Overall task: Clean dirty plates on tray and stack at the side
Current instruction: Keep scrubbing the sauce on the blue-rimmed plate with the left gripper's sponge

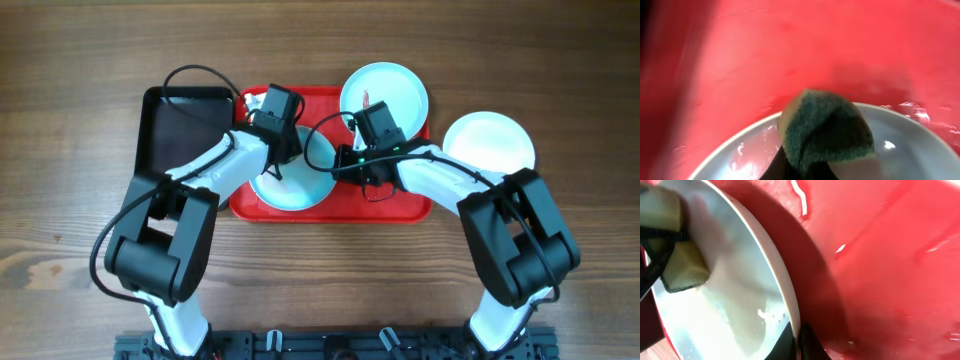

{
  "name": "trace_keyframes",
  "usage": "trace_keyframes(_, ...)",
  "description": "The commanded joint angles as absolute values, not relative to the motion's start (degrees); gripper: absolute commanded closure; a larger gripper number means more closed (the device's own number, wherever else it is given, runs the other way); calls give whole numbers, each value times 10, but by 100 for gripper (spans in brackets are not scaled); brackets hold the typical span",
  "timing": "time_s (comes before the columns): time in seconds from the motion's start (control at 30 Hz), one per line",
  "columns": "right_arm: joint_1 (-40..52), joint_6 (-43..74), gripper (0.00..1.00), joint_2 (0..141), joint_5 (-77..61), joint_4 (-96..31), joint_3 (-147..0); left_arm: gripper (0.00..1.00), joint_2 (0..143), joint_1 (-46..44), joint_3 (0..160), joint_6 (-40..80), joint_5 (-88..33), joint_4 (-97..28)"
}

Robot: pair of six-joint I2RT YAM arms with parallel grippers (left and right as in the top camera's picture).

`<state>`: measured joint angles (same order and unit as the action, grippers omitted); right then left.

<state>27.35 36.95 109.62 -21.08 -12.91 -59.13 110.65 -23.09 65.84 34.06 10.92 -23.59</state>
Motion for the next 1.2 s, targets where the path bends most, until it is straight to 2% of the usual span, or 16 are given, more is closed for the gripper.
trace_keyframes(0.0,274,360,96,1112,-215,-137,-587,96,1137,-216,632,380,209,-326)
trace_keyframes(0.1,274,360,96,1112,-215,-137,-587,96,1137,-217,632,360,161,-383)
trace_keyframes(0.2,274,360,96,1112,-215,-137,-587,96,1137,-216,632,284,65,-402)
trace_keyframes(0.33,274,360,96,1112,-215,-135,-587,96,1137,-215,632,110,-212,-395)
trace_keyframes(0.4,274,360,96,1112,-215,-135,-587,96,1137,-215,632,67,-295,-395)
trace_keyframes(0.53,274,360,96,1112,-215,-135,-587,96,1137,-215,632,32,-356,-385)
trace_keyframes(0.73,274,360,96,1112,-215,-135,-587,96,1137,-215,632,69,-321,-300)
trace_keyframes(0.9,274,360,96,1112,-215,-135,-587,96,1137,-215,632,269,-62,-235)
trace_keyframes(0.93,274,360,96,1112,-215,-135,-587,96,1137,-215,632,337,40,-239)
trace_keyframes(1.03,274,360,96,1112,-215,-135,-587,96,1137,-215,632,434,177,-278)
trace_keyframes(1.17,274,360,96,1112,-215,-135,-587,96,1137,-215,632,480,199,-347)
